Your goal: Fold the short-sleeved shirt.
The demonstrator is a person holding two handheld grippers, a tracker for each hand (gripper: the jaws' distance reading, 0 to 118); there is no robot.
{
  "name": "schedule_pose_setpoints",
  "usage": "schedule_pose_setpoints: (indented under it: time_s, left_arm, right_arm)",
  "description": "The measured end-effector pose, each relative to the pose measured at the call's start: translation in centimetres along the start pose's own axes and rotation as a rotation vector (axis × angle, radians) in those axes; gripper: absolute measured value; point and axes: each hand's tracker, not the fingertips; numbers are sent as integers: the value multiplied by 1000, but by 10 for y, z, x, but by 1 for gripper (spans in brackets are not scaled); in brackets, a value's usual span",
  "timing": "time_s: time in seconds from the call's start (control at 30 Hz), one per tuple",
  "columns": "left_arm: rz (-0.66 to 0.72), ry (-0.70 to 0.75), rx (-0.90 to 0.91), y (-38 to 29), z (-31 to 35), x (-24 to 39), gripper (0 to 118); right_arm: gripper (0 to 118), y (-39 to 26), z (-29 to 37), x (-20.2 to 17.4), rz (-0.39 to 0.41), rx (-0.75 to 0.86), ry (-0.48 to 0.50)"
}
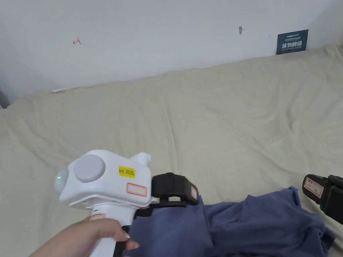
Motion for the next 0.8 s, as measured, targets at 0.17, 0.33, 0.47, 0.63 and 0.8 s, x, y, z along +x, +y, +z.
schedule_pose_setpoints:
  time_s: [0.17,0.33,0.47,0.63,0.8]
  left_arm:
    - [-146,222,29,-22,-3,-11,88]
    - [-132,66,-89,-31,-53,0,3]
    - [-174,32,-179,-39,-101,25,3]
    - [-244,9,-132,-52,-103,45,3]
    - [-72,-577,-65,-61,-53,33,3]
  right_arm:
    - [0,-4,-8,-2,-13,-13,17]
    - [0,-8,-12,-6,7,-40,27]
    - [0,-8,-12,-4,9,-47,22]
    - [0,-6,-10,-3,10,-47,15]
    - [0,-5,-11,-4,16,-49,14]
